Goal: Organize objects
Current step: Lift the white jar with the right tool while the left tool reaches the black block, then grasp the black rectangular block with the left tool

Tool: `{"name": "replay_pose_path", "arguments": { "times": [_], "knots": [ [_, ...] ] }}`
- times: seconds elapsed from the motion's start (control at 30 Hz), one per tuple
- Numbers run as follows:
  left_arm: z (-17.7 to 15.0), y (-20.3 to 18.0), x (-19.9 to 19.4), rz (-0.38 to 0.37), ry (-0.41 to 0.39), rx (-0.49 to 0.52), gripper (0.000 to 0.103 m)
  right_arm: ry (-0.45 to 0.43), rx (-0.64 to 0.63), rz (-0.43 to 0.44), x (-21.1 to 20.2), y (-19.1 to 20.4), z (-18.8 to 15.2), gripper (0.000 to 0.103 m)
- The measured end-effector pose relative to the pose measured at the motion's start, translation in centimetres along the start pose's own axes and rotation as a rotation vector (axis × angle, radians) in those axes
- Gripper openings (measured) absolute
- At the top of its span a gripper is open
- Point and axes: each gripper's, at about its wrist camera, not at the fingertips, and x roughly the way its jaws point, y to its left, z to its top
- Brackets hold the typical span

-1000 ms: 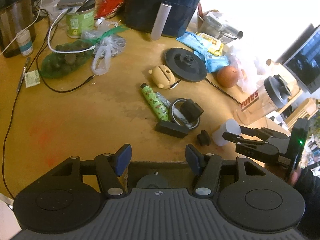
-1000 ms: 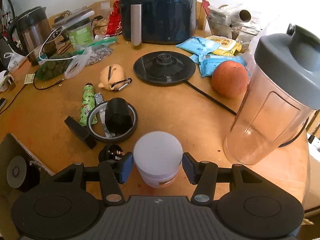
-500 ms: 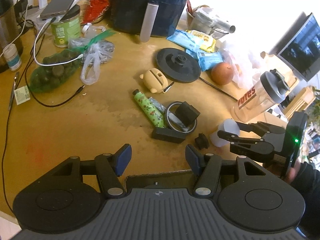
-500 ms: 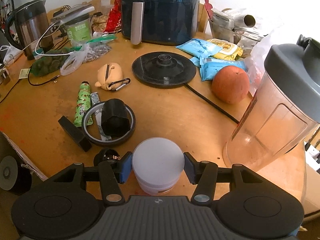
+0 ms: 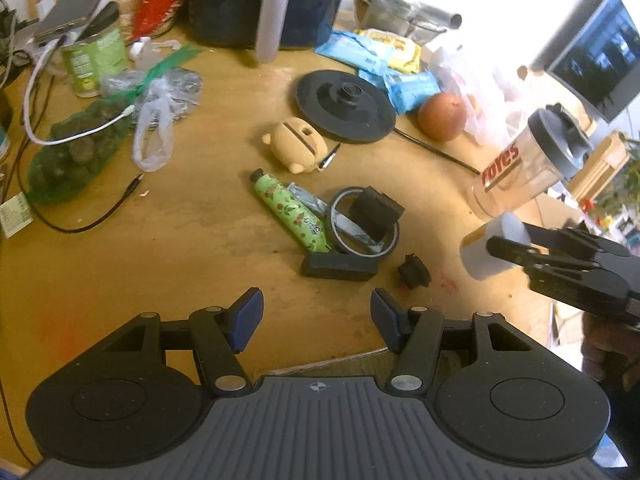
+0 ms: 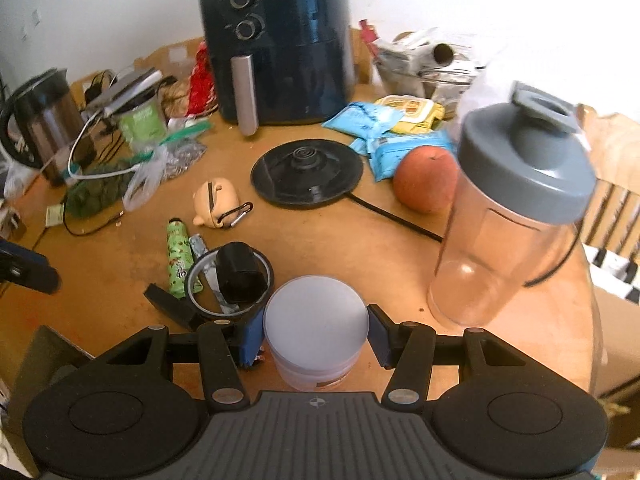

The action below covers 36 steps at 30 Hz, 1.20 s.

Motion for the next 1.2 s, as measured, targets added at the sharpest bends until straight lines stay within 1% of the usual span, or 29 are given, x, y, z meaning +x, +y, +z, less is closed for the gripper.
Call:
{"name": "replay_pose_path", "arguments": {
  "times": [0.1,0.3,0.33,0.4,0.47,0.53,0.63,0.7,0.87,0.93,1.0,1.03,1.13,1.2],
  "knots": [
    [0.4,-0.6,1.0,-0.003,0.018,0.029,0.059,-0.007,0.041,-0.002,-1.2,-0.1,-0.5,0.056],
    [1.2,-2.0,3.4,0.035,0.041,0.079,0.060,-0.036,0.105,-0.022,-3.8,-0.3,-1.5,0.056],
    [1.3,-2.3,3.8,0.044,0.044,0.088,0.066,-0.040,0.115,-0.027,-4.1,-0.3,-1.6,0.056],
    [1.6,-2.8,4.6,0.069,0.053,0.099,0.073,-0.050,0.130,-0.040,-4.9,-0.5,-1.9,0.056],
    [1.8,-3.1,5.6,0.087,0.062,0.098,0.073,-0.058,0.141,-0.052,-5.8,-0.8,-2.1,0.056],
    [2.0,-3.4,6.5,0.077,0.074,0.102,0.073,-0.068,0.154,-0.063,-6.5,-1.0,-2.3,0.056],
    [2.1,-3.8,8.0,0.095,0.099,0.104,0.073,-0.076,0.176,-0.078,-7.5,-1.4,-2.7,0.056],
    [2.0,-4.0,8.8,0.094,0.109,0.102,0.073,-0.078,0.187,-0.087,-7.9,-1.6,-3.0,0.056],
    [2.1,-4.4,10.5,0.133,0.122,0.095,0.073,-0.076,0.194,-0.087,-9.0,-1.9,-3.9,0.056],
    [2.0,-4.4,11.1,0.126,0.125,0.092,0.073,-0.073,0.195,-0.089,-9.2,-1.9,-4.1,0.056],
    [1.9,-4.4,11.4,0.119,0.125,0.091,0.072,-0.068,0.196,-0.087,-9.4,-2.0,-4.4,0.056],
    [2.0,-4.3,11.4,0.120,0.120,0.086,0.068,-0.065,0.195,-0.086,-9.4,-2.0,-4.5,0.056],
    [1.9,-4.5,10.8,0.098,0.101,0.081,0.068,-0.059,0.198,-0.074,-9.4,-2.1,-4.8,0.056],
    [1.8,-4.5,10.2,0.099,0.090,0.077,0.068,-0.055,0.197,-0.063,-9.3,-2.2,-4.9,0.056]
  ]
}}
